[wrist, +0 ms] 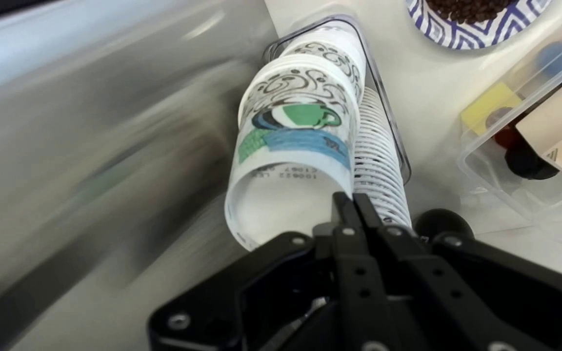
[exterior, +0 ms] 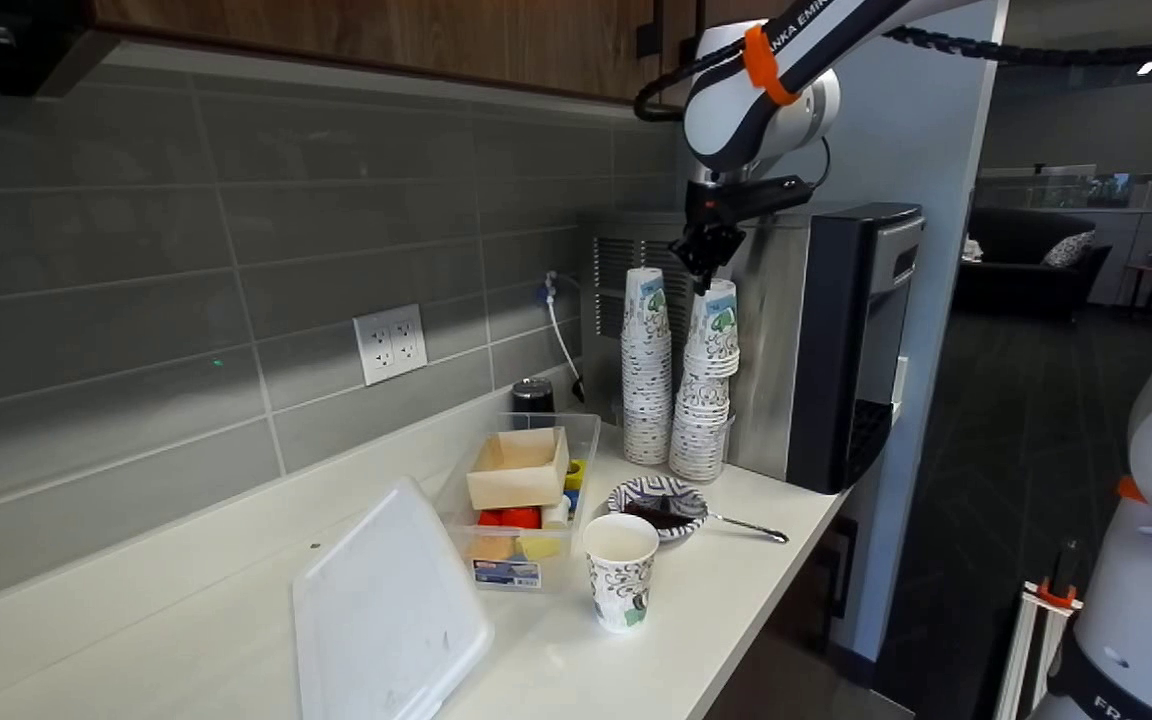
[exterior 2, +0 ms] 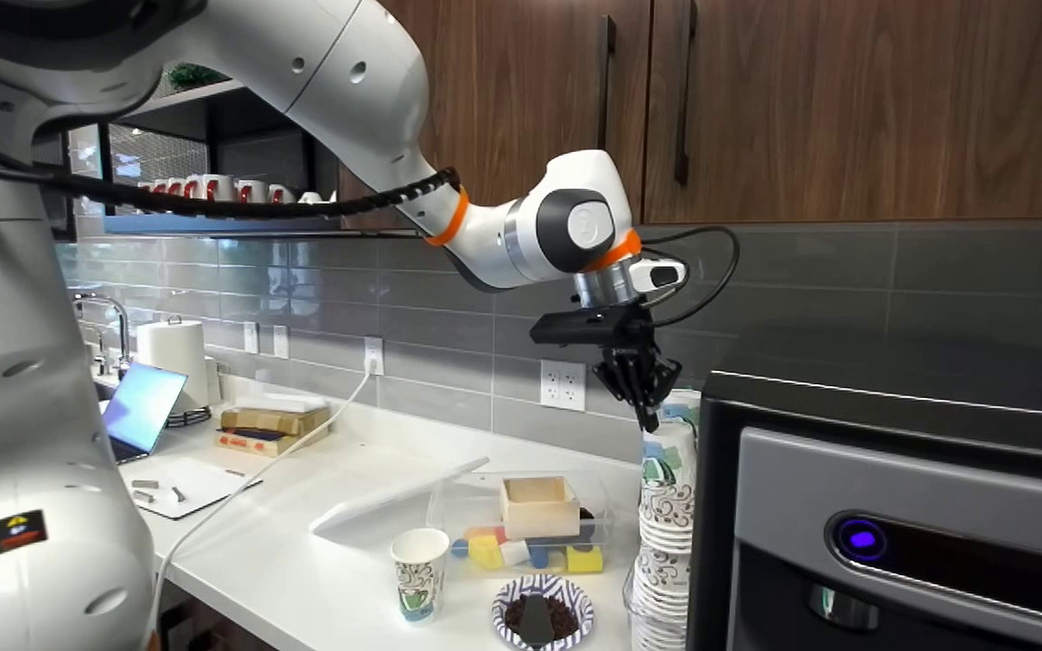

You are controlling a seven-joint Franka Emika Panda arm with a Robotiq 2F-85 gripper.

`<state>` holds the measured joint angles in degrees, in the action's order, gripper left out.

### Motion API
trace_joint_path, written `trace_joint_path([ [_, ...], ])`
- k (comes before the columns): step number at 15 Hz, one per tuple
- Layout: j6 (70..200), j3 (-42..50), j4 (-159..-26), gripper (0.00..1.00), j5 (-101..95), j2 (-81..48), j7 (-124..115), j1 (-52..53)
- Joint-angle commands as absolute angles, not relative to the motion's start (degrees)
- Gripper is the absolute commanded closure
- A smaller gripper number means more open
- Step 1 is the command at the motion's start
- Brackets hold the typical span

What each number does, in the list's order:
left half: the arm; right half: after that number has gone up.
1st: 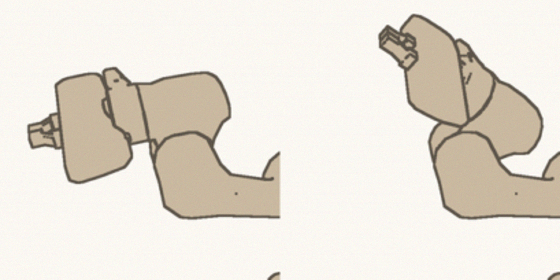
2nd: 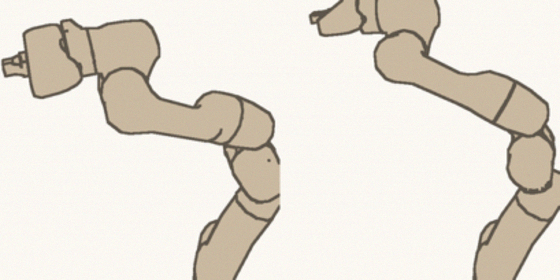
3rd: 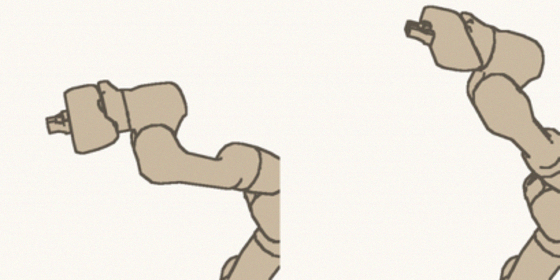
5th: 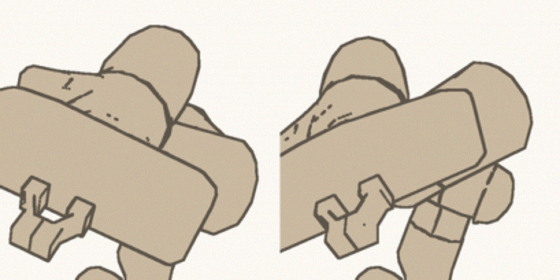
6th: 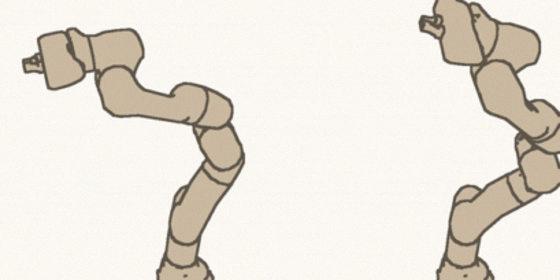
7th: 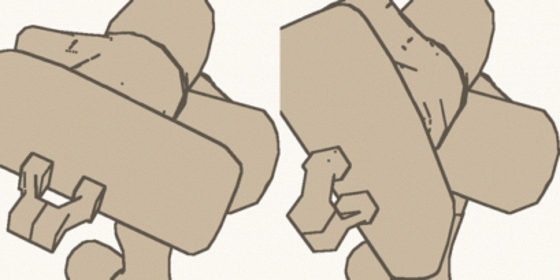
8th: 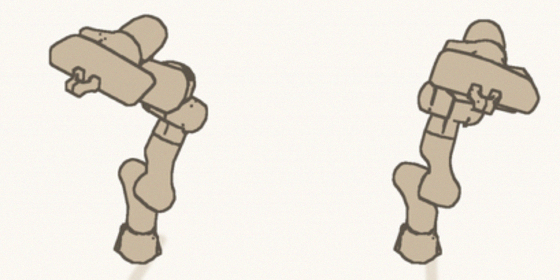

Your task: Move one cup from the stack to the left

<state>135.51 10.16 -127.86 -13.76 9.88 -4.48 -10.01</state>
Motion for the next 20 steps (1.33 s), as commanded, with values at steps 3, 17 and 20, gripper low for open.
trace_joint_path([
  [3, 131.26, 9.42, -126.19, 0.99, -14.33, 11.86, -4.62, -10.72],
  [17, 123.91, 7.75, -123.19, 0.99, -13.94, 16.78, -4.22, -10.05],
  [20, 123.7, 6.67, -123.53, 0.99, -14.4, 18.58, -4.83, -9.91],
])
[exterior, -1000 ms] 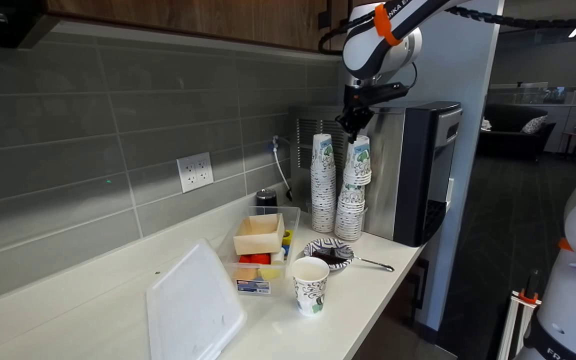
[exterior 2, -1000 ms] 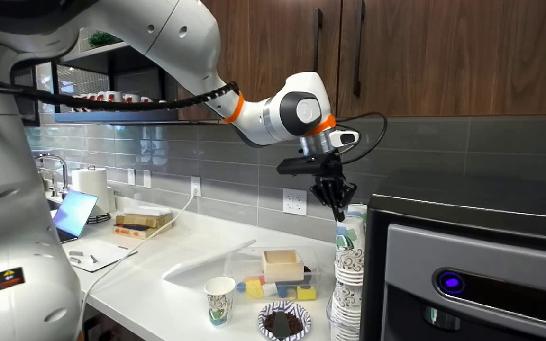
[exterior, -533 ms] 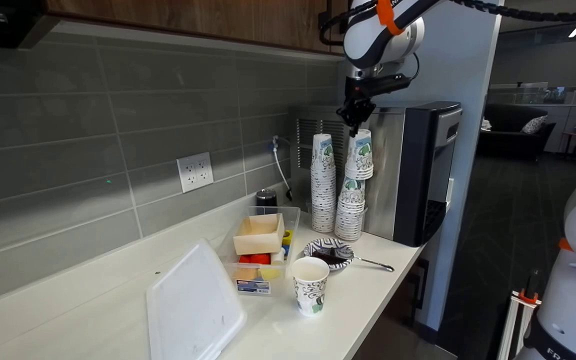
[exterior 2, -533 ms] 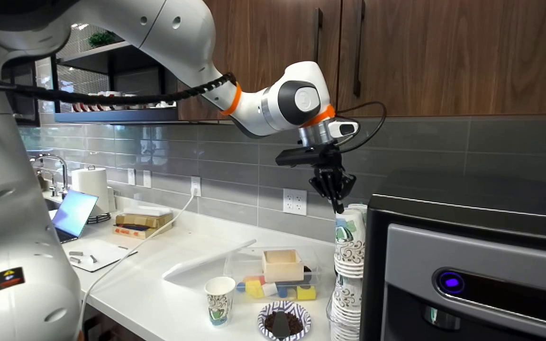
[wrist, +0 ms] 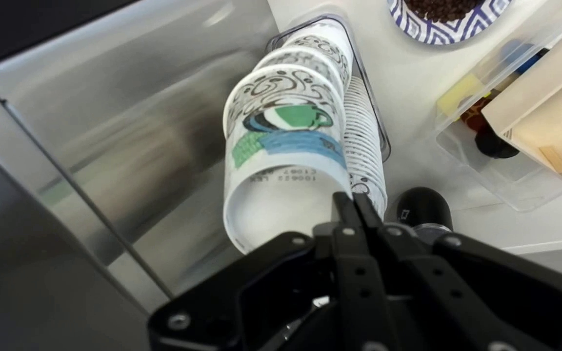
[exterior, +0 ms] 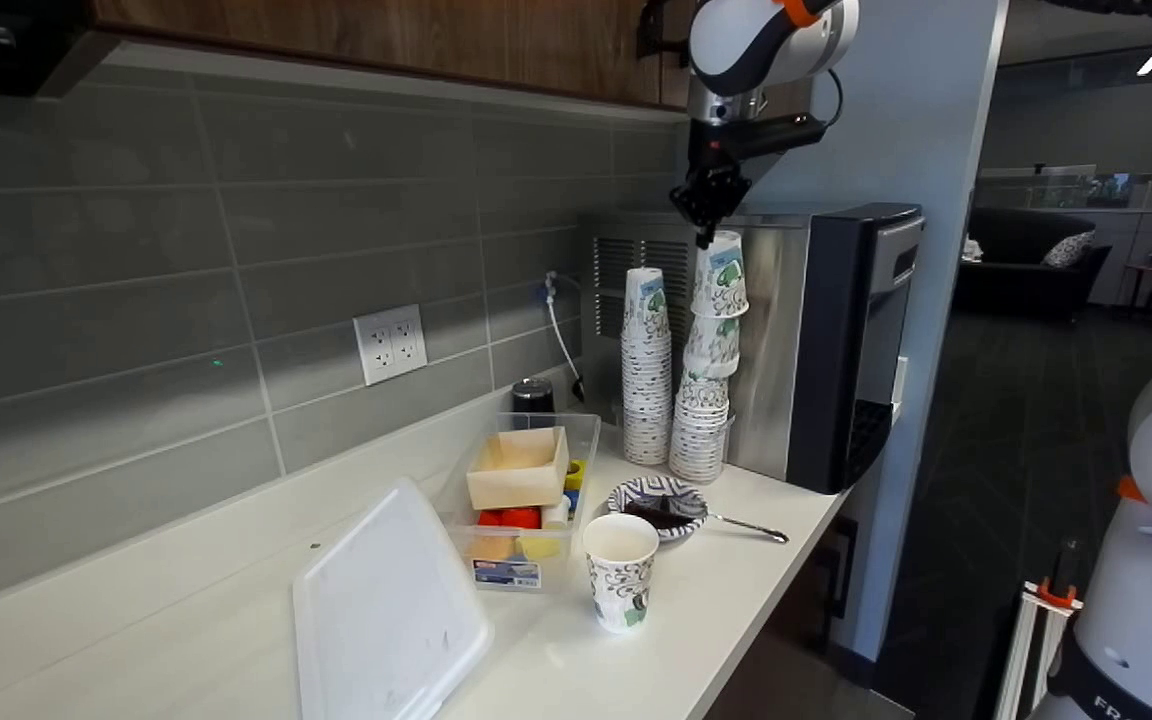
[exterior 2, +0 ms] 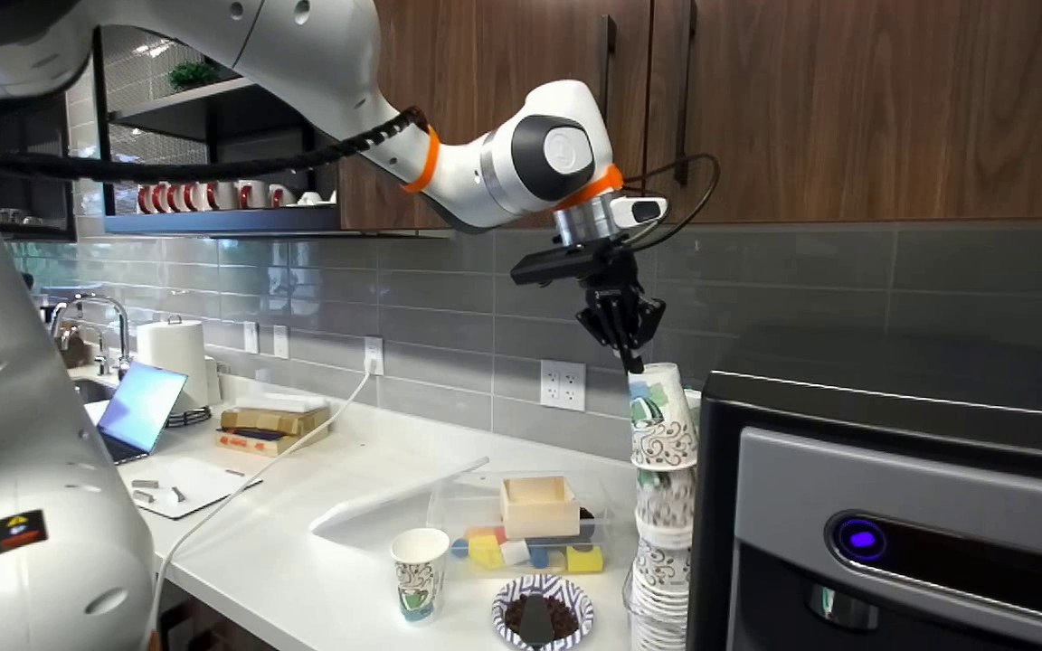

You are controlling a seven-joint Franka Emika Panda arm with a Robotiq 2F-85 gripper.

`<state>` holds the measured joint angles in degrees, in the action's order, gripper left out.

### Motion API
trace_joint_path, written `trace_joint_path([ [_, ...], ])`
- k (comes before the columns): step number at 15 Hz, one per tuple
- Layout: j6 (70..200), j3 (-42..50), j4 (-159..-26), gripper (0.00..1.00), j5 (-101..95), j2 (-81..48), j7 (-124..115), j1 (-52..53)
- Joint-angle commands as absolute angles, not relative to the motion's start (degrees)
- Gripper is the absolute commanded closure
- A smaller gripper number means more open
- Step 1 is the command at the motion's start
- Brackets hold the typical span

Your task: Move one cup from the stack to the left

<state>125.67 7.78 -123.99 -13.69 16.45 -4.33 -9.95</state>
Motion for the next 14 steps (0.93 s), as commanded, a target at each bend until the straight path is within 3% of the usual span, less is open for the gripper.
trace_joint_path([
  [1, 123.8, 6.26, -123.67, 0.99, -14.65, 19.1, -5.05, -9.92],
  [14, 122.9, 6.95, -125.68, 0.99, -8.11, 18.58, 4.89, -7.23],
])
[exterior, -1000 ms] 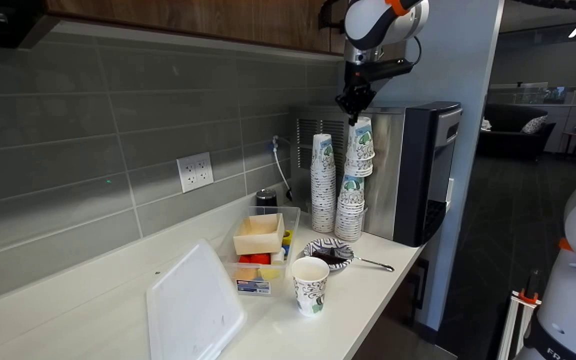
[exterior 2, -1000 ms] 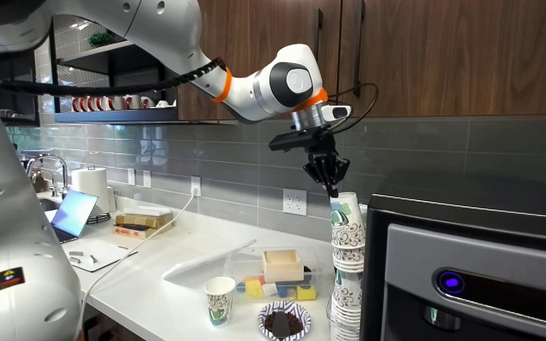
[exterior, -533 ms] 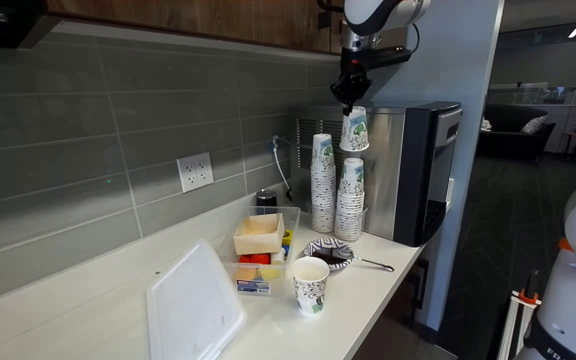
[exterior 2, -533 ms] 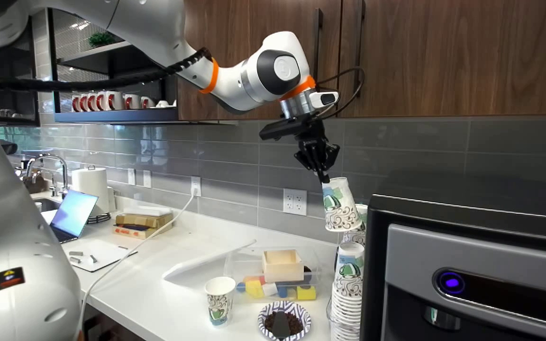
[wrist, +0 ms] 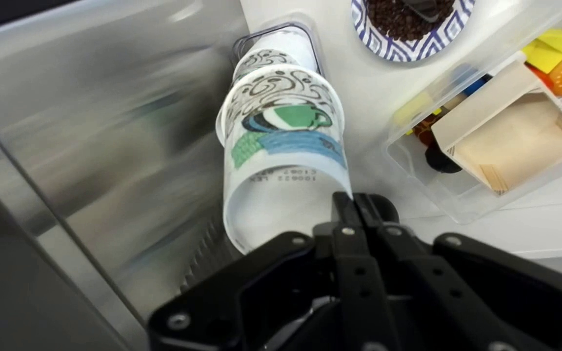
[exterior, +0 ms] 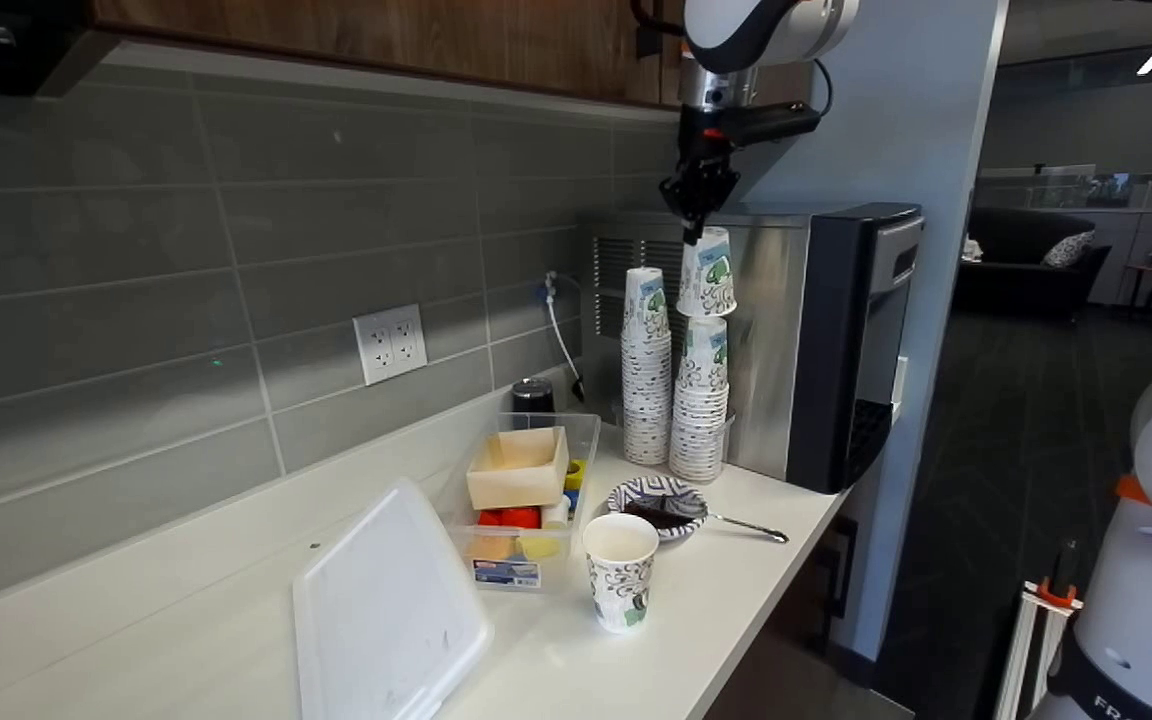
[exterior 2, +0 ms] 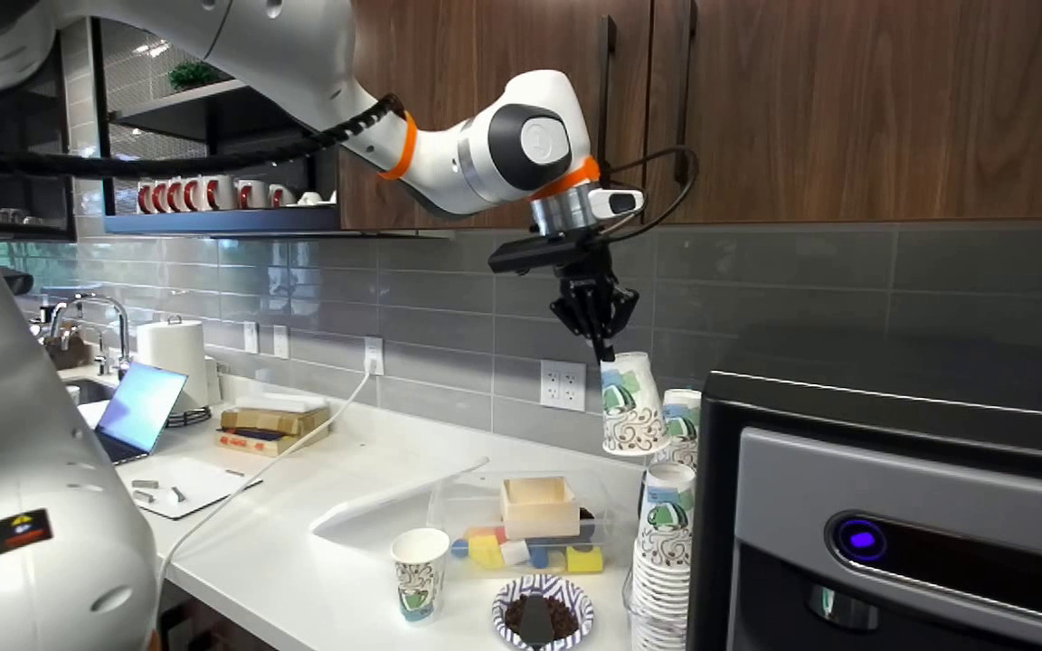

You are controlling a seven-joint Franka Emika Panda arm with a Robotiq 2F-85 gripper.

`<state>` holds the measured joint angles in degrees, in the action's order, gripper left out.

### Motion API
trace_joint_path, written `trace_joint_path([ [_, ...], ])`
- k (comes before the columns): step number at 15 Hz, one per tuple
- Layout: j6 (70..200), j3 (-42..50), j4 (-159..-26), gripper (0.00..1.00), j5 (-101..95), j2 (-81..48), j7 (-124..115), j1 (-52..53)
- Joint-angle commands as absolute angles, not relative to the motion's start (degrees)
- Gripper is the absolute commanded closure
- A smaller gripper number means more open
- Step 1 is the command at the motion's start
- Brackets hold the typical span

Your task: Move one cup from the stack to the left

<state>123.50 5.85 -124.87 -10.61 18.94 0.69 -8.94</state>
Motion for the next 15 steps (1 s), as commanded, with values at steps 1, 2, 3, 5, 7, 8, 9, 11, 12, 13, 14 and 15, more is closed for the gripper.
trace_joint_path([
  [1, 123.38, 6.74, -126.43, 0.99, -7.94, 18.35, 6.2, -6.74],
  [2, 123.33, 6.38, -126.91, 0.99, -8.08, 18.1, 6.94, -6.4],
  [3, 123.48, 5.88, -127.64, 0.99, -8.42, 18.03, 7.67, -5.88],
  [5, 123.56, 5.16, -128.54, 0.99, -9.08, 17.4, 8.99, -4.84],
  [7, 123.48, 4.53, -129.27, 0.99, -9.05, 16.65, 10.56, -3.68],
  [8, 123.65, 4.14, -129.73, 0.99, -8.99, 16.26, 11.48, -3.05],
  [9, 123.9, 3.75, -130.21, 0.99, -9.14, 15.81, 12.39, -2.45],
  [11, 124.32, 2.89, -130.97, 0.99, -9.19, 14.63, 14.52, -1.05],
  [12, 124.48, 2.51, -131.25, 0.99, -9.17, 13.96, 15.78, -0.37],
  [13, 124.96, 1.86, -131.74, 0.99, -9.32, 13.2, 17.03, 0.46],
  [14, 125.21, 1.19, -132.09, 0.99, -9.36, 12.66, 18.52, 1.4],
  [15, 125.63, 0.58, -132.31, 0.99, -9.45, 11.89, 20.08, 2.17],
])
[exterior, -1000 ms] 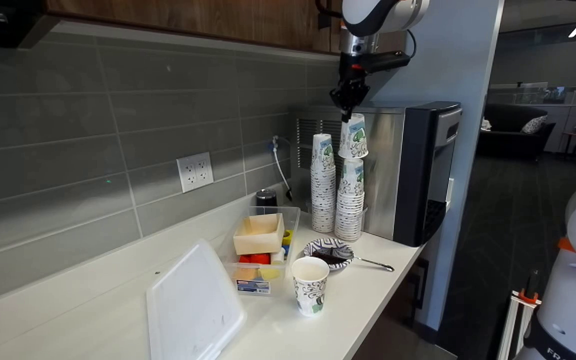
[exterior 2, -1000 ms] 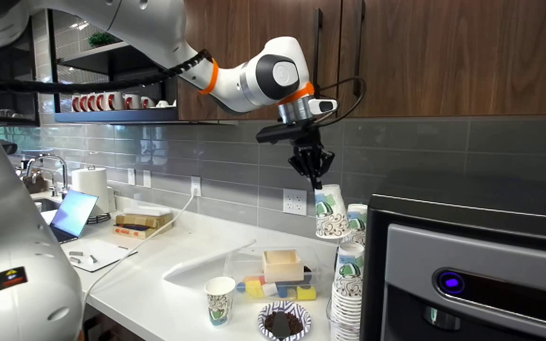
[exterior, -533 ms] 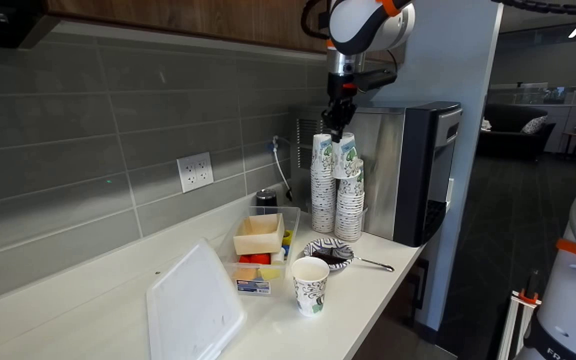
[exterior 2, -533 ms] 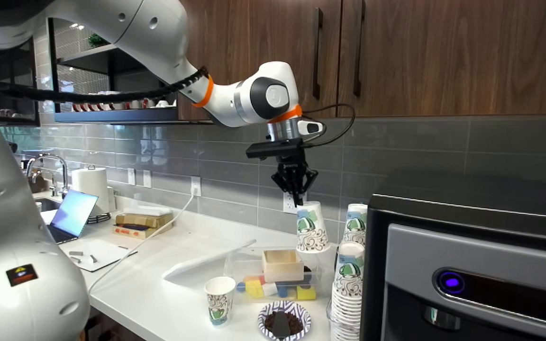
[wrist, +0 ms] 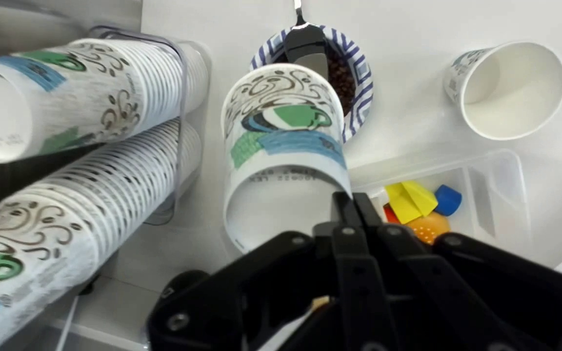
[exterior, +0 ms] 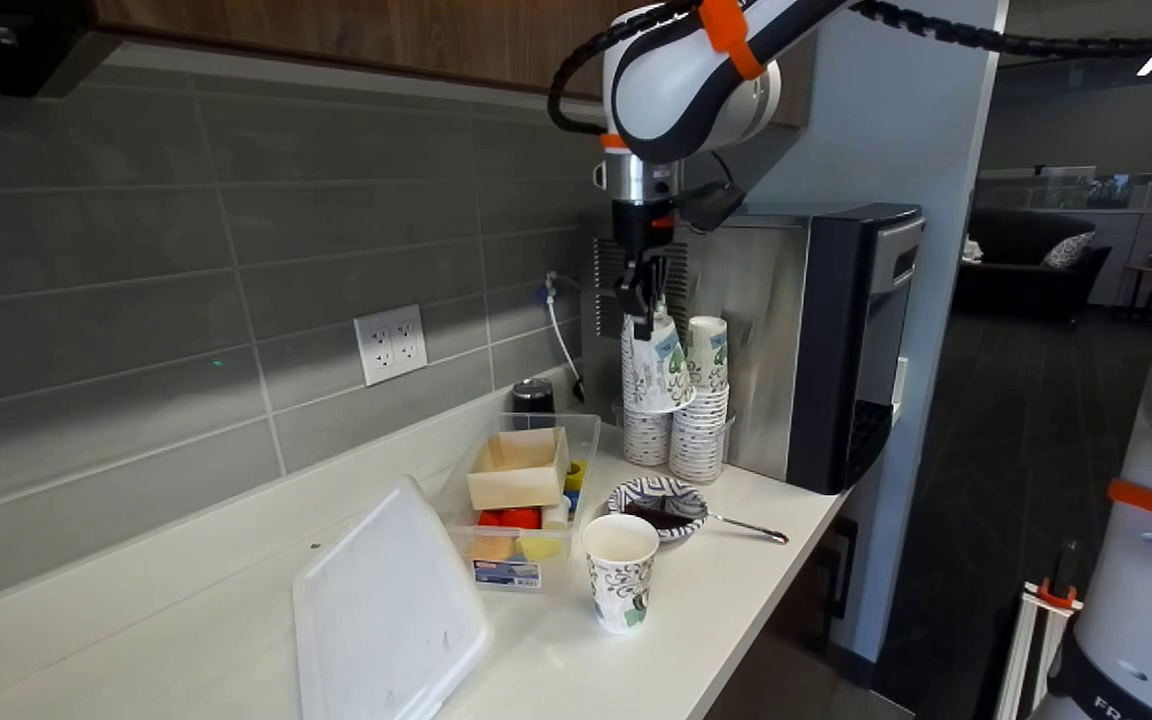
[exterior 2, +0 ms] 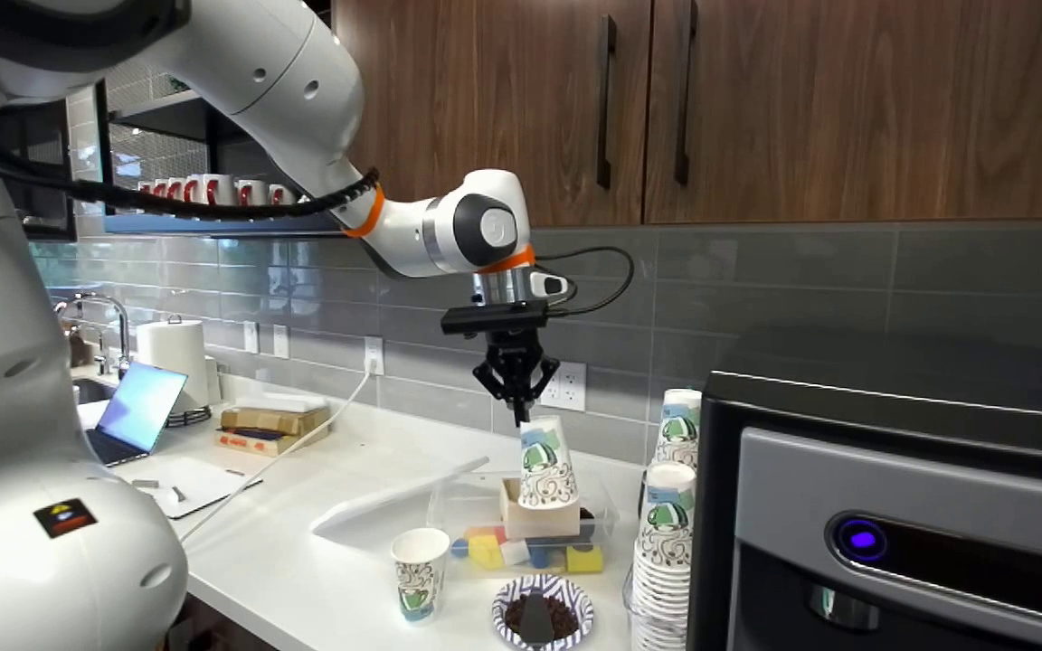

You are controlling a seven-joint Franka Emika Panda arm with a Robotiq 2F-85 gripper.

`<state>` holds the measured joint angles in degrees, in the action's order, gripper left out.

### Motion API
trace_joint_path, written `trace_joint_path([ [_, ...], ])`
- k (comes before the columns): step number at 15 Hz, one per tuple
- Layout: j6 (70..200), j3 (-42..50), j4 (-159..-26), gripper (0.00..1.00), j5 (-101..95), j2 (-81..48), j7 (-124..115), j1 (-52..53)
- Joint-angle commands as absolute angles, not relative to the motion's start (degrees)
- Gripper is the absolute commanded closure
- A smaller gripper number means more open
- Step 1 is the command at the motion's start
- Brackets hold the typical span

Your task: Move one cup from the stack to the left

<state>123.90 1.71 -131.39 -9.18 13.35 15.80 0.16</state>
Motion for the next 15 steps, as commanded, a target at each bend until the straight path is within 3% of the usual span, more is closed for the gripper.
trace_joint_path([
  [1, 126.25, -0.09, -132.68, 0.99, -9.64, 11.29, 21.45, 2.99],
  [15, 135.84, -7.29, -136.65, 0.99, -12.35, 4.78, 36.68, 10.08],
])
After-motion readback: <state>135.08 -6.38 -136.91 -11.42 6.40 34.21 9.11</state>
